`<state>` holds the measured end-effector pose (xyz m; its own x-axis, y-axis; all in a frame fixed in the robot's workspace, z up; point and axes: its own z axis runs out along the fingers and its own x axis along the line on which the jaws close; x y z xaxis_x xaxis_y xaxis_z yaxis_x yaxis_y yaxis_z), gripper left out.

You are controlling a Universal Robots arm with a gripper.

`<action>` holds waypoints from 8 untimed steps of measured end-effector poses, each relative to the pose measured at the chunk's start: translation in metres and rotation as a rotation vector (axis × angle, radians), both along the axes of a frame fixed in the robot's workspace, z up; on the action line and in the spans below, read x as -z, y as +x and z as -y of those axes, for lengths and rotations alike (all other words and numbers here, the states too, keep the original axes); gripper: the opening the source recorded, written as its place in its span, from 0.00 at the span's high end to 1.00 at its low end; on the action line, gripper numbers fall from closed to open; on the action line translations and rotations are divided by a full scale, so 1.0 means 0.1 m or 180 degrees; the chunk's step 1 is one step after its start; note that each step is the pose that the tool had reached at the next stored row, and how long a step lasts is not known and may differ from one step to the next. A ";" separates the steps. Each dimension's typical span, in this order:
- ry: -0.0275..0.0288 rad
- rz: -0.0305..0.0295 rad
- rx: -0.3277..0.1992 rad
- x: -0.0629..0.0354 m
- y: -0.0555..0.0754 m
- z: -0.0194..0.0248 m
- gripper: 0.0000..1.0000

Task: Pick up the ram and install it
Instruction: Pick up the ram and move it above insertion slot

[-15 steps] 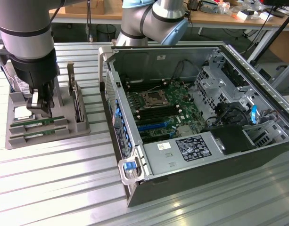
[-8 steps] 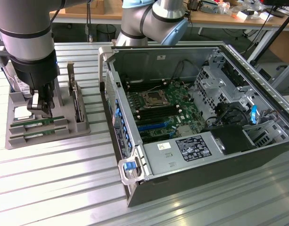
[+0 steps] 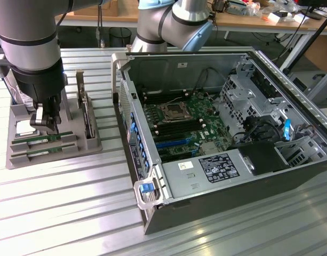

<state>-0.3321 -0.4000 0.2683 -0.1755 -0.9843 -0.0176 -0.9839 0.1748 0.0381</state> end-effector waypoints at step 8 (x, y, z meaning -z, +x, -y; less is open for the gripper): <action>0.0000 0.0000 -0.0228 0.019 -0.03 0.020 0.64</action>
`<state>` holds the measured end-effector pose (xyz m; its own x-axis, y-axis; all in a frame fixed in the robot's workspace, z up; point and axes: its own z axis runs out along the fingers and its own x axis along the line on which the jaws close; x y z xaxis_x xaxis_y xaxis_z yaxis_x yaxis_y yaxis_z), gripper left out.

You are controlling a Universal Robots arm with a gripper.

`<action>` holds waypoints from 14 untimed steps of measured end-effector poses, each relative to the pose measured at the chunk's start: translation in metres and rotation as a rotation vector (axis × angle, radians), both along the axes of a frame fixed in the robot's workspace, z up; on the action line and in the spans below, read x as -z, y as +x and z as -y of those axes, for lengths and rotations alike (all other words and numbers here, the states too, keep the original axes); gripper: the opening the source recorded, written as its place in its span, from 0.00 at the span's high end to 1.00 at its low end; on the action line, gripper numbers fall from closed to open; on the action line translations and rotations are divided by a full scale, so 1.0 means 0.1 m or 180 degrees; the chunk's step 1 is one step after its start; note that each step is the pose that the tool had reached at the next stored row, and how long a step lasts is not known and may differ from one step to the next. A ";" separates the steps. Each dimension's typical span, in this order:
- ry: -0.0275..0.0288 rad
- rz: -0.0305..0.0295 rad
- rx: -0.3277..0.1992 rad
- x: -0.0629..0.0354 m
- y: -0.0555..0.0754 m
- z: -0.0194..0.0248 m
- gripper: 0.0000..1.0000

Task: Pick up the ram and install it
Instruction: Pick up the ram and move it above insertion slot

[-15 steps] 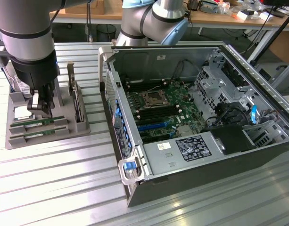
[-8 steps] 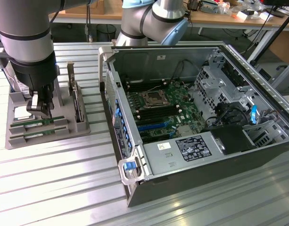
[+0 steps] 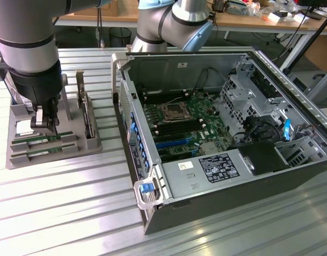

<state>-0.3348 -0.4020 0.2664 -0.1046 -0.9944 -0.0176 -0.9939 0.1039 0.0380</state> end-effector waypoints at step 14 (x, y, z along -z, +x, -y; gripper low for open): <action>-0.0015 -0.0002 -0.0915 0.075 -0.07 0.000 0.64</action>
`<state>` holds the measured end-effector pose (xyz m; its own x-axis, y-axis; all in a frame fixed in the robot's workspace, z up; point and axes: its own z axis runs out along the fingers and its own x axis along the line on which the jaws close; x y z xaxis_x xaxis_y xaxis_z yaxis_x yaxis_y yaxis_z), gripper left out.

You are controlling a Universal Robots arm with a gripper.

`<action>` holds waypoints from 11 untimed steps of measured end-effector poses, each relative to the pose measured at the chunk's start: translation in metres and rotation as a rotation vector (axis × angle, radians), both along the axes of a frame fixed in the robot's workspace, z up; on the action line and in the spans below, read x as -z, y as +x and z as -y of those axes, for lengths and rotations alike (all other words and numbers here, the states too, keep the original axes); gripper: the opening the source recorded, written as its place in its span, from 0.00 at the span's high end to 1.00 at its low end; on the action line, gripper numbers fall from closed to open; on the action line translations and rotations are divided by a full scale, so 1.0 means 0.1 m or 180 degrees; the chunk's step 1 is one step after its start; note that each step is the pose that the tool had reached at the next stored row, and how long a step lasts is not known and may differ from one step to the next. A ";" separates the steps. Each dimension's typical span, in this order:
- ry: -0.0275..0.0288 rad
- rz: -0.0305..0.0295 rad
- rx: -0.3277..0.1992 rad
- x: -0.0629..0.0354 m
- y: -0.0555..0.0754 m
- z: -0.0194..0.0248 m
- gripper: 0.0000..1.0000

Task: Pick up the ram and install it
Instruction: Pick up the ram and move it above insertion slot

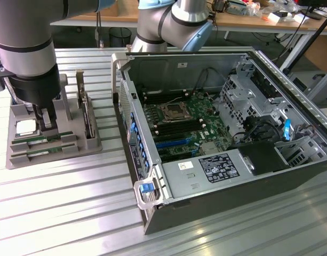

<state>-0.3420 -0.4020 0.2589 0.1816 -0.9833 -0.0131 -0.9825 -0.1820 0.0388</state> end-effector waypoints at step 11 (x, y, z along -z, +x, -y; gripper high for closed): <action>0.0000 0.0000 0.0001 0.076 -0.14 0.000 0.64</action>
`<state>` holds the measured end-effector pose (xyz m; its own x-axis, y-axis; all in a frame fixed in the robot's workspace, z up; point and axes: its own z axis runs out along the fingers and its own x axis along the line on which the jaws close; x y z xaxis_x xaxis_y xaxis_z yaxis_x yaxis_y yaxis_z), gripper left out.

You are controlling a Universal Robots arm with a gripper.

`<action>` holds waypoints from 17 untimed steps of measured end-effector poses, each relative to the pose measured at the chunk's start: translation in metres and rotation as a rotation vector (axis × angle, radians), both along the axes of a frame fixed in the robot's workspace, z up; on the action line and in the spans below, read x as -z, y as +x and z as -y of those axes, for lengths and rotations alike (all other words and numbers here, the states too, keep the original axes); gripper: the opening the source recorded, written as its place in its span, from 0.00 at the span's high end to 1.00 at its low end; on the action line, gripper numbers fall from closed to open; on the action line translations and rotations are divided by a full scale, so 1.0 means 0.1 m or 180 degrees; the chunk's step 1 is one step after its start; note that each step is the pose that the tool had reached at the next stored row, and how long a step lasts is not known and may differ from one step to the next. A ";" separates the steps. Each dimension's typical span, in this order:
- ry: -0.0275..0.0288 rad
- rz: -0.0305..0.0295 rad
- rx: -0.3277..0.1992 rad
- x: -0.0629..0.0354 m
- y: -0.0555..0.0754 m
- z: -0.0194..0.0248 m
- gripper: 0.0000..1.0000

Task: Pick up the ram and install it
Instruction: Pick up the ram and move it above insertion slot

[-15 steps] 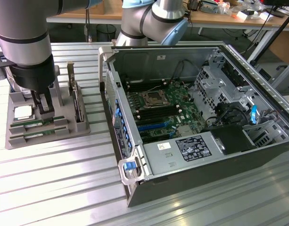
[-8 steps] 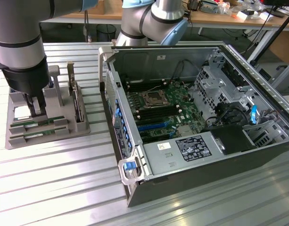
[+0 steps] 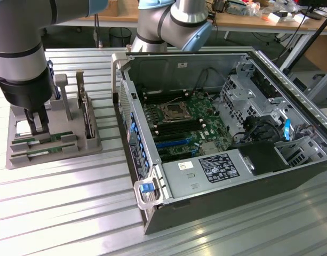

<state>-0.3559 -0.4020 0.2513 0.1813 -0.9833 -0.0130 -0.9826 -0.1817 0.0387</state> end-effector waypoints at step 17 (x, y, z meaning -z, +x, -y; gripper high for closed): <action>-0.0018 0.0000 -0.0001 0.116 -0.06 0.007 0.64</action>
<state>-0.3620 -0.4027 0.2397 0.1816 -0.9833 -0.0074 -0.9825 -0.1818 0.0398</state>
